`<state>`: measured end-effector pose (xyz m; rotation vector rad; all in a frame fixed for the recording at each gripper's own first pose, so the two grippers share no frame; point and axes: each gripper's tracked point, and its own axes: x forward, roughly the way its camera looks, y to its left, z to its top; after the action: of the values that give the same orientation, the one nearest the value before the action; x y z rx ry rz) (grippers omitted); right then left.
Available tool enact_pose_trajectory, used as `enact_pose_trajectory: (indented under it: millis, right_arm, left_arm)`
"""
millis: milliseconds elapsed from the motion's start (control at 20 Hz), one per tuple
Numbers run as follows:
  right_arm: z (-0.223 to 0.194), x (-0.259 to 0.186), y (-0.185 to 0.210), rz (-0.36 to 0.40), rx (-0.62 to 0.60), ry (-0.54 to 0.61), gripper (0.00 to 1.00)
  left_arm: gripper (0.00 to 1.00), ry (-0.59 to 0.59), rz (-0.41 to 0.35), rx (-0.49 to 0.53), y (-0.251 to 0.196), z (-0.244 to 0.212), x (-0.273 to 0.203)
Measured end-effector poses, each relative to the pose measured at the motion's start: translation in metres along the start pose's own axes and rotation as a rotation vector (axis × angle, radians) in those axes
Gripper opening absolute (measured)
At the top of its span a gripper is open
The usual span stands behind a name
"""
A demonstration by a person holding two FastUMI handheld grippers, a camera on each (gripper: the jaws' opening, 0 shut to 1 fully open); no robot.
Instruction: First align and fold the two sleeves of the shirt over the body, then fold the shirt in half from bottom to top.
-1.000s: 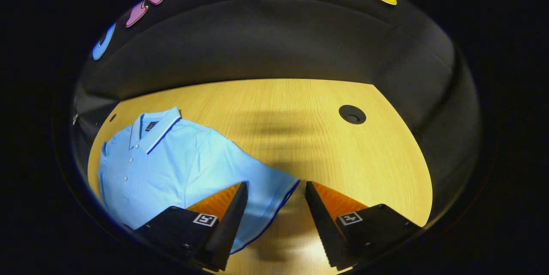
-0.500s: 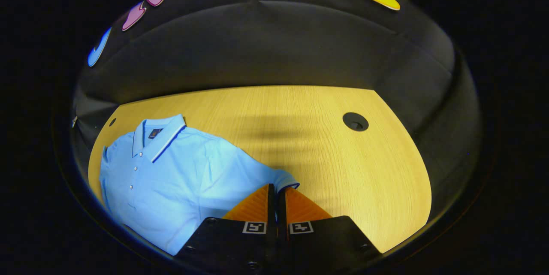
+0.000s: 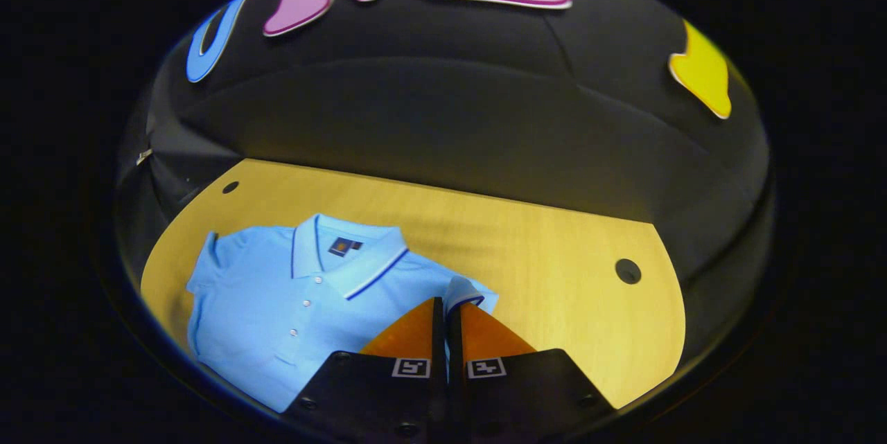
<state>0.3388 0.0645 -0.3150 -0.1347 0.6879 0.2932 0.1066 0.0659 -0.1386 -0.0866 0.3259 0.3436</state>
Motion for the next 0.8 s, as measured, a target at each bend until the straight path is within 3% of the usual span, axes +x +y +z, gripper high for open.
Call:
enact_pose_trajectory:
  millis: [300, 500, 550, 700, 750, 800]
  right_arm:
    - [-0.007, 0.011, 0.106, 0.115, -0.068, 0.042, 0.05]
    - [-0.029, 0.008, 0.172, 0.236, -0.102, 0.077, 0.14]
    - [-0.031, 0.000, 0.183, 0.253, -0.115, 0.072, 0.30]
    - [-0.039, -0.023, 0.192, 0.252, -0.163, 0.042, 0.95]
    - [-0.041, -0.032, 0.190, 0.253, -0.157, 0.033, 1.00]
    - [-0.043, -0.041, 0.185, 0.249, -0.143, 0.024, 0.99]
  left_arm:
    - [0.99, 0.016, 0.029, -0.038, 0.043, -0.015, -0.004]
    - [0.99, 0.033, 0.012, -0.045, 0.059, -0.027, 0.014]
    - [0.99, 0.040, -0.002, -0.046, 0.060, -0.030, 0.022]
    - [0.99, 0.050, -0.038, -0.039, 0.059, -0.037, 0.057]
    - [0.99, 0.052, -0.048, -0.032, 0.058, -0.038, 0.071]
    - [0.99, 0.051, -0.057, -0.023, 0.057, -0.040, 0.086]
